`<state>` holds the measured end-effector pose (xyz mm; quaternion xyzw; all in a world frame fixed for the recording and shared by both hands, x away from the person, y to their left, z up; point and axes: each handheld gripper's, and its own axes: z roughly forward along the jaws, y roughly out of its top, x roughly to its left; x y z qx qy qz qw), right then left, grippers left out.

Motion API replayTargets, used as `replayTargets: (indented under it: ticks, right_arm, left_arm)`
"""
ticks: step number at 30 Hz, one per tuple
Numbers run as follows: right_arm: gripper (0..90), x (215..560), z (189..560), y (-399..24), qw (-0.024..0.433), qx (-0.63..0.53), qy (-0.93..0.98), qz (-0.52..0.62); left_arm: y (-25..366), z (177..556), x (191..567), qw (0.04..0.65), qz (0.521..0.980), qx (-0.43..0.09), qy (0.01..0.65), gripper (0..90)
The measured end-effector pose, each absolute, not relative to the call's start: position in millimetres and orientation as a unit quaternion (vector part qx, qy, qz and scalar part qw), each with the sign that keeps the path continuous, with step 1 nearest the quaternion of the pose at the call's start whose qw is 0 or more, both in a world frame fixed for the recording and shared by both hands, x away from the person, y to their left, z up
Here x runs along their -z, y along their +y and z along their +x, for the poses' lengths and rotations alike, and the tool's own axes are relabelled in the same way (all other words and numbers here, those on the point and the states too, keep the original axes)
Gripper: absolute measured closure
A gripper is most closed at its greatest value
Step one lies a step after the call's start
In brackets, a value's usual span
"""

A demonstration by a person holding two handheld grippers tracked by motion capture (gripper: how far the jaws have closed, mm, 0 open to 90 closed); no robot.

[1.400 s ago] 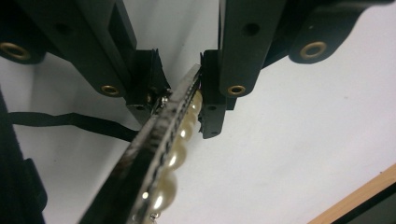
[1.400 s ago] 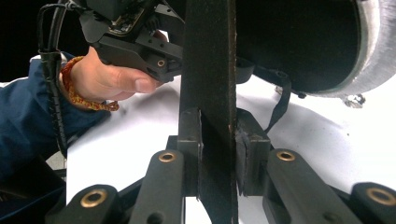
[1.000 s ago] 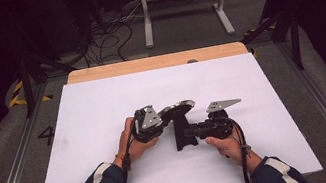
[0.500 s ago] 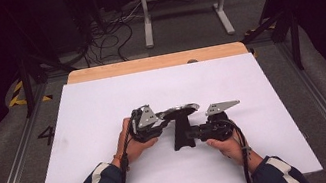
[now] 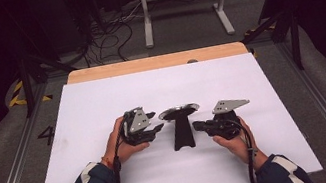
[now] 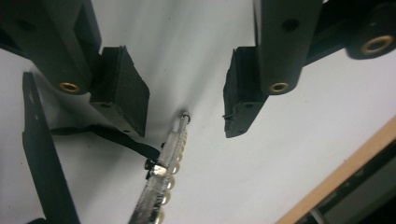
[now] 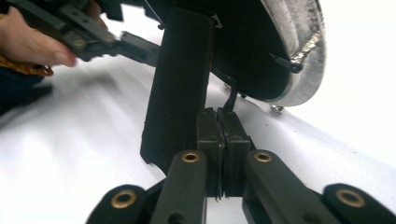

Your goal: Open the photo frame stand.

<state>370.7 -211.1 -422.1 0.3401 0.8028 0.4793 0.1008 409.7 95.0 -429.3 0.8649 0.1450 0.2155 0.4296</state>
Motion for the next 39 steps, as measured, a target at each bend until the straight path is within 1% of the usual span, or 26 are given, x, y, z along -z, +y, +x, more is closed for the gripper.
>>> replayTargets:
  ticks: [5,8,10,13,15,21,26,39]
  right_arm:
    - [90.0,412.1,362.0,-208.1,0.16,-0.46,0.813,0.319]
    - [90.0,408.6,356.6,-207.3,0.176,-0.461,0.813,0.308]
    - [90.0,406.6,353.3,-206.9,0.183,-0.462,0.813,0.303]
    - [90.0,403.2,347.3,-206.9,0.194,-0.466,0.811,0.297]
    - [90.0,402.5,345.8,-207.1,0.196,-0.467,0.81,0.296]
    - [90.0,401.1,338.5,-202.6,0.196,-0.471,0.811,0.287]
    - [90.0,402.4,335.8,-194.1,0.192,-0.47,0.816,0.277]
    - [90.0,404.8,333.3,-184.3,0.193,-0.471,0.815,0.275]
  left_arm:
    - [105.5,403.2,422.9,0.448,0.858,-0.201,0.152,40.4]
    - [113.1,395.3,419.3,0.452,0.857,-0.194,0.152,35.6]
    - [119.8,390.1,419.3,0.458,0.854,-0.185,0.163,32.6]
    - [128.5,383.1,421.1,0.454,0.854,-0.186,0.17,28.6]
    - [131.3,381.3,422.1,0.455,0.854,-0.185,0.173,26.4]
    - [145.7,377.7,429.2,0.445,0.856,-0.178,0.193,23.2]
    - [144.4,383.1,433.1,0.441,0.858,-0.173,0.2,22.8]
    - [143.9,381.2,430.6,0.446,0.854,-0.179,0.198,22.6]
